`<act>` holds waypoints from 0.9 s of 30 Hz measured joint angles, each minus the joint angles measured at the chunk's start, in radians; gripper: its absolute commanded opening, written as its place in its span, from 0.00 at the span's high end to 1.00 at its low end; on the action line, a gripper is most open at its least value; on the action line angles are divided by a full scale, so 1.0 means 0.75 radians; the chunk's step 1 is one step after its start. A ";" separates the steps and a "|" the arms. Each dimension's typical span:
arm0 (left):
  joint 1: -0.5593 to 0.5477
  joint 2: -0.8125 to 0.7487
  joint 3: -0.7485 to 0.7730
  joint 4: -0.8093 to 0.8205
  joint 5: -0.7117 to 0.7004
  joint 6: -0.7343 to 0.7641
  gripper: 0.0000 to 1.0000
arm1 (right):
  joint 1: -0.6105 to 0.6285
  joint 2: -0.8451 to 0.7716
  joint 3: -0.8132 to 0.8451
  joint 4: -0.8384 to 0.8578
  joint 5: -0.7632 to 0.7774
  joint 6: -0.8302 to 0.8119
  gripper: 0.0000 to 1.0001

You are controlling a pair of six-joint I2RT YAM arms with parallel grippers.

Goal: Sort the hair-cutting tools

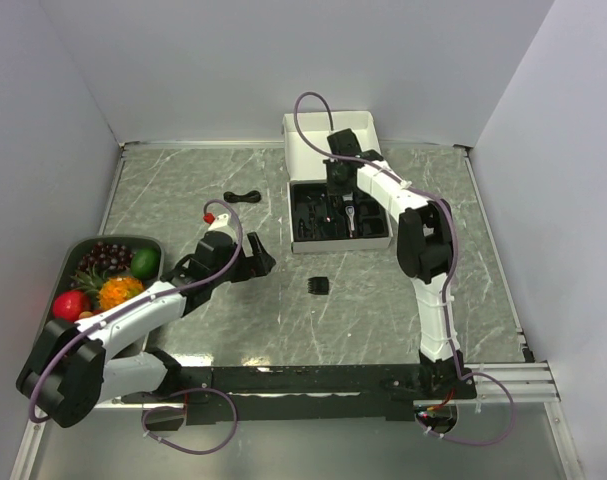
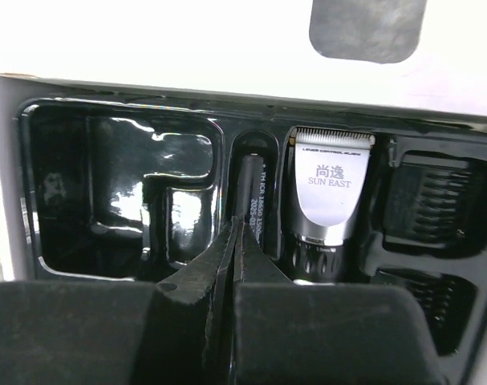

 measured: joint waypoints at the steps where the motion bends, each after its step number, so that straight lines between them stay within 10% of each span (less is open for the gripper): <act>1: 0.000 0.004 0.001 0.001 -0.001 0.000 0.01 | 0.000 0.007 -0.002 0.002 -0.003 0.000 1.00; 23: -0.003 0.005 -0.002 0.032 -0.001 -0.001 0.01 | 0.003 0.008 -0.081 0.089 0.003 0.005 1.00; 27: -0.003 -0.003 -0.002 0.024 -0.004 -0.001 0.01 | 0.014 -0.024 -0.119 0.107 0.027 0.004 0.84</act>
